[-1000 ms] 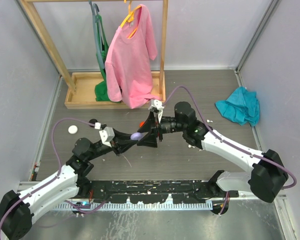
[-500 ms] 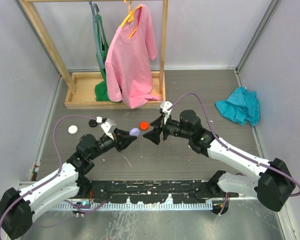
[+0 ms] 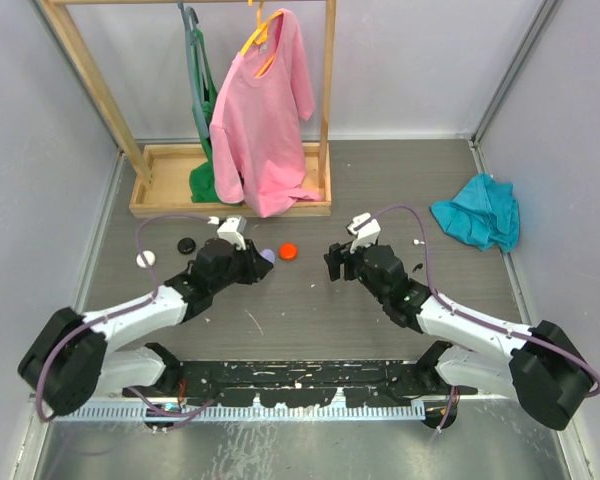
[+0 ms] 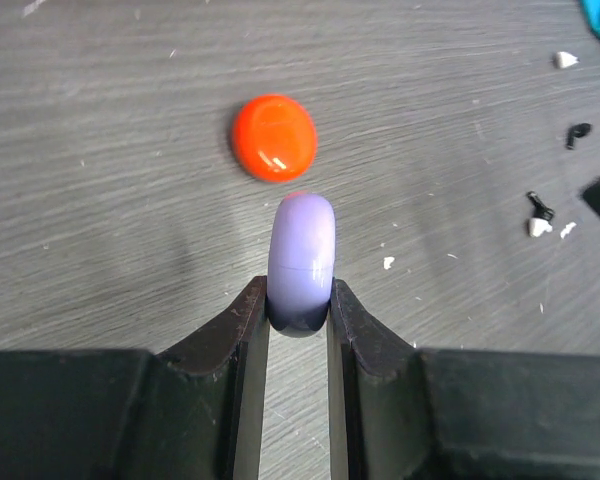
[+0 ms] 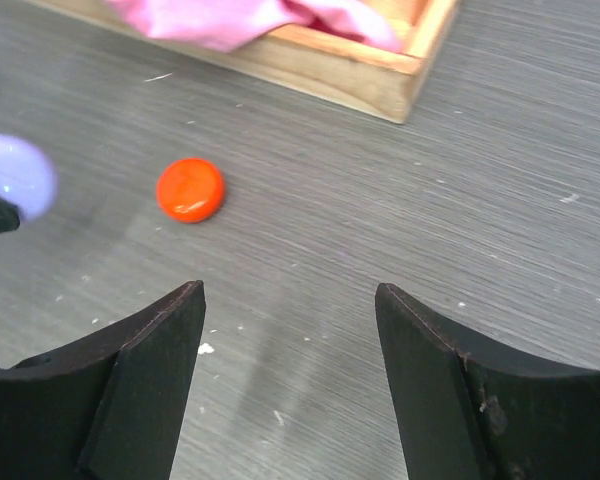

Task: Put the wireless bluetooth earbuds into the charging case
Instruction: Place the charging case at the center of the board.

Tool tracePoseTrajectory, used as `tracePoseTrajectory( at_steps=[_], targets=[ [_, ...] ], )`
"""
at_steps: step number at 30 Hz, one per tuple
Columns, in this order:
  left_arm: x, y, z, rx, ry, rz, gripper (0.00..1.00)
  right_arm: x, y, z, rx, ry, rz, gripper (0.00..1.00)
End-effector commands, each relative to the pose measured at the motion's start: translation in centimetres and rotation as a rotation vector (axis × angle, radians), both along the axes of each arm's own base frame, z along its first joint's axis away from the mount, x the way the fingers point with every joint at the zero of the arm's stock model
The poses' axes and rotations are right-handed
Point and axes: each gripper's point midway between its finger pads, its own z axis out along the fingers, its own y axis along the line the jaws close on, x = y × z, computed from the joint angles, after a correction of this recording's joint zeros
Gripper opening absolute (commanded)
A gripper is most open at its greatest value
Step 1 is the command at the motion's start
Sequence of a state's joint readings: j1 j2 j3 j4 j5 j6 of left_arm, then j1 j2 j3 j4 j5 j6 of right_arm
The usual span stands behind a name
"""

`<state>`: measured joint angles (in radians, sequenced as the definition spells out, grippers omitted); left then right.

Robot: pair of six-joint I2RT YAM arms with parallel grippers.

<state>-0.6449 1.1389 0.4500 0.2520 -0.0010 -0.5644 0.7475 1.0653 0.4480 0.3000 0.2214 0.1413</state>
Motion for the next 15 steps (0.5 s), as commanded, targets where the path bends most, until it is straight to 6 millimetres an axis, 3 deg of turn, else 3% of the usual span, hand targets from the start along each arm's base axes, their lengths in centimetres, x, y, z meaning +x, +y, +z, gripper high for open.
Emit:
tracePoseTrajectory(
  at_steps=[1, 7, 15],
  targets=[
    [2.7, -0.5, 0.1, -0.057, 0.074, 0.118, 0.04, 1.8, -2.4, 3.3, 0.107, -0.141, -0.176, 0.74],
    [4.9, -0.4, -4.0, -0.059, 0.216, 0.215, 0.08, 1.8, -3.1, 3.3, 0.109, -0.155, -0.208, 0.74],
    [6.2, -2.0, -5.8, -0.083, 0.277, 0.202, 0.18, 1.9, -2.8, 3.0, 0.099, -0.144, -0.197, 0.73]
  ],
)
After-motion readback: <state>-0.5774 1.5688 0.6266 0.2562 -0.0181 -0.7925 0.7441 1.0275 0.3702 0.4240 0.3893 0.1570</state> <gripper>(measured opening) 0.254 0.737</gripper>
